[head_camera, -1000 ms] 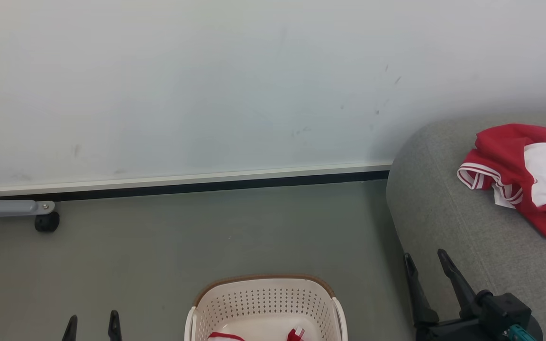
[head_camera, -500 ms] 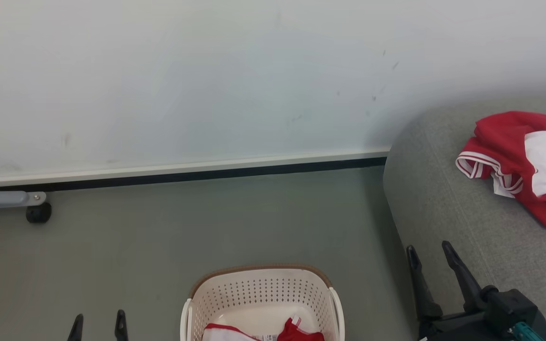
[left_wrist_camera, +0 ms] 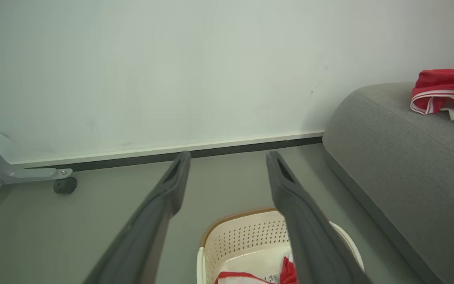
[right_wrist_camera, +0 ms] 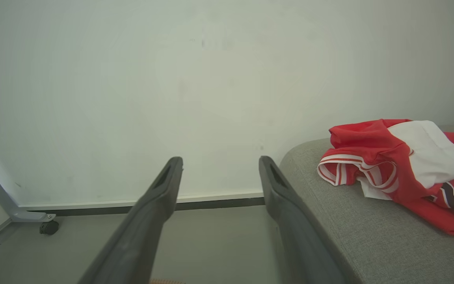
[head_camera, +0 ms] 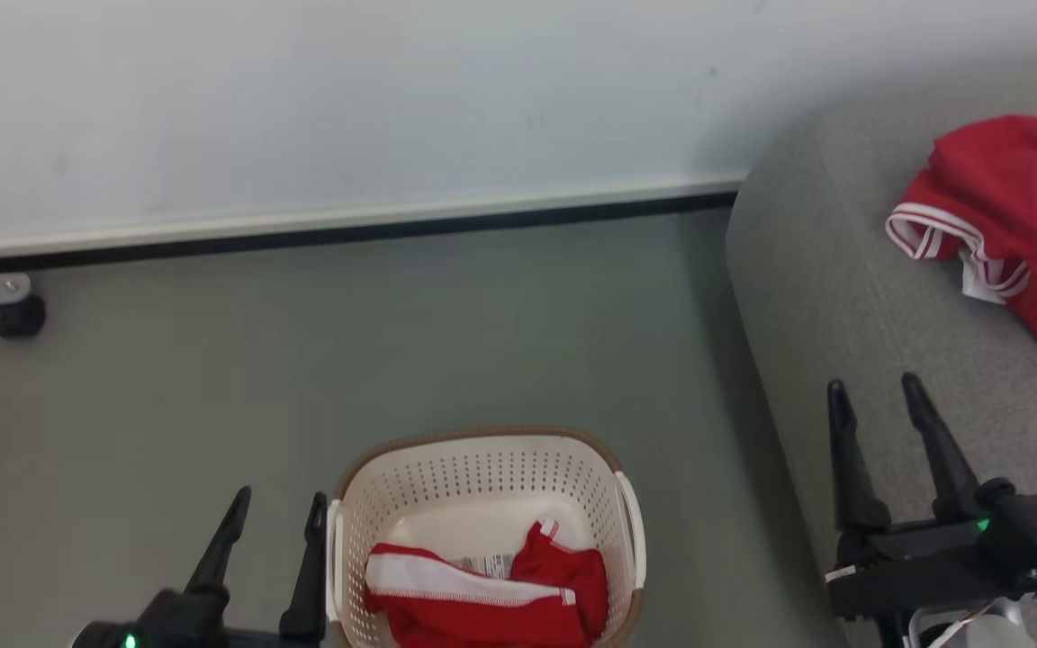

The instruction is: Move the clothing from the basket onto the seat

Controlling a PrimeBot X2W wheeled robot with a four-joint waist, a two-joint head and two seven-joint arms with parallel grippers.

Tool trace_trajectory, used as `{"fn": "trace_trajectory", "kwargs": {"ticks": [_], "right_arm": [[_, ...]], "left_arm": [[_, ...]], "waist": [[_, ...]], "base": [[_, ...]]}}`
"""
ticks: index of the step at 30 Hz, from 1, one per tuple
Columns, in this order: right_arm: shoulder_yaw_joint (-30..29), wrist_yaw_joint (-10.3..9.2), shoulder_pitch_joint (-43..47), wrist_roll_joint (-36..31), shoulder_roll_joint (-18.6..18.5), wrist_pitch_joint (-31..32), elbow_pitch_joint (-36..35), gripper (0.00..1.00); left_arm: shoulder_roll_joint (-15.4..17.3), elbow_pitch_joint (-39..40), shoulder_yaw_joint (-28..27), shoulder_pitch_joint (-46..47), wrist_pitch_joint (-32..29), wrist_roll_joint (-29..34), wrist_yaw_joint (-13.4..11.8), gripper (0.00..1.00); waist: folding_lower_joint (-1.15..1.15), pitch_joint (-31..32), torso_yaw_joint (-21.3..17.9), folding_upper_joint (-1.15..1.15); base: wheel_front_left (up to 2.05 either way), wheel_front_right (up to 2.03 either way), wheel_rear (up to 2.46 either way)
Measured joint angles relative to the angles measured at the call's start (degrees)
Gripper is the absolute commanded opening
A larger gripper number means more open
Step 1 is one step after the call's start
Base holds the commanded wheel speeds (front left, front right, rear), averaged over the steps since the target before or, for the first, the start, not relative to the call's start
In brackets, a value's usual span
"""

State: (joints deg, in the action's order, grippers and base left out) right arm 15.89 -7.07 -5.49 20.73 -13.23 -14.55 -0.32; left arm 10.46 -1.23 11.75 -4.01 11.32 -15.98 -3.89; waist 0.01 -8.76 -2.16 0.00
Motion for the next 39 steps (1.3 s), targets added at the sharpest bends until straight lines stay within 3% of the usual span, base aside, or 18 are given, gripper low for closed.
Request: {"fn": "trace_trajectory", "kwargs": {"ticks": [19,32,39], "right_arm": [[-4.38,-0.07,-9.08,-2.70,-0.42,-0.15,-5.53,1.00],[-6.36,-0.07,-15.67,-3.52,-0.16,-0.16,-10.29,1.00],[-6.78,-0.07,-18.36,-4.17,0.55,-0.18,-12.12,1.00]], "left_arm": [[0.11,-19.09,10.70,20.48,-6.97,7.13,8.01,1.00],[0.27,-31.64,18.05,33.00,-12.89,13.50,10.46,1.00],[0.83,-36.37,20.45,38.95,-14.72,15.52,10.58,1.00]], "waist": [[0.00,-15.69,-3.33,0.01],[0.00,-27.71,-6.24,0.01],[0.00,-34.61,-7.32,0.01]], "base": [[0.00,0.00,0.00],[0.00,0.00,0.00],[0.00,0.00,0.00]]}}
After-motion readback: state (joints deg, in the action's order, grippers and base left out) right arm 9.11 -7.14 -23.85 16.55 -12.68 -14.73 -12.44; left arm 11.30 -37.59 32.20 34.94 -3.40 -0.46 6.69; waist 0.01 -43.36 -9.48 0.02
